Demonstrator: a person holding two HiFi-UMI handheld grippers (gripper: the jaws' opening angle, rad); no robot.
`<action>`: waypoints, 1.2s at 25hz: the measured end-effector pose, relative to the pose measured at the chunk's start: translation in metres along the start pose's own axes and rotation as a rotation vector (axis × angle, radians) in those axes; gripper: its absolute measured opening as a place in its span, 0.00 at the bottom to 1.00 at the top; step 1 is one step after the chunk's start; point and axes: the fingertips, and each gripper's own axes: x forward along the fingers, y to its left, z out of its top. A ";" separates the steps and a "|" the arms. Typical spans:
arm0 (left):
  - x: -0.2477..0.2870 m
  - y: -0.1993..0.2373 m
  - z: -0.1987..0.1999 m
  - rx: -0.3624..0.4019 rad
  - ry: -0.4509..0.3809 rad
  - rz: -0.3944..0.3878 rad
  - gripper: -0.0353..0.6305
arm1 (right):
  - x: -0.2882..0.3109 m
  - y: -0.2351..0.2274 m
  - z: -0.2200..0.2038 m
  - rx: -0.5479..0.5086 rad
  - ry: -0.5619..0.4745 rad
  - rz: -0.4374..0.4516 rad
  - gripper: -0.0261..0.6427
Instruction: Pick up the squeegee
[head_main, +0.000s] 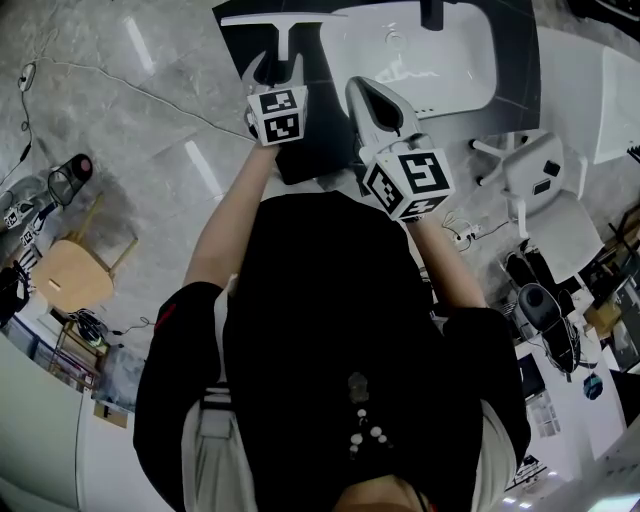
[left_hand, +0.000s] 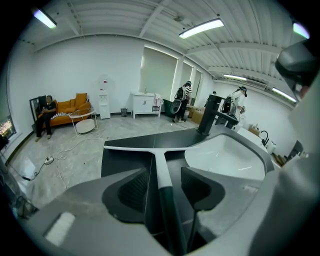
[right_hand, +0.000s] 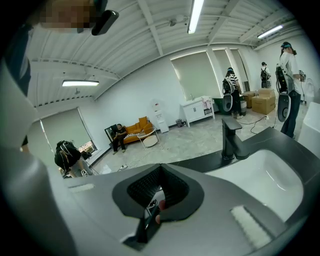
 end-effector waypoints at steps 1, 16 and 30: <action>0.003 0.000 -0.001 -0.004 0.006 0.001 0.39 | 0.001 -0.001 0.000 0.002 0.002 -0.002 0.04; 0.026 -0.003 -0.012 -0.028 0.058 0.001 0.32 | 0.003 -0.013 -0.006 0.016 0.020 -0.038 0.04; 0.024 0.006 -0.017 -0.071 0.091 0.037 0.20 | -0.007 -0.009 -0.006 0.003 0.006 -0.040 0.04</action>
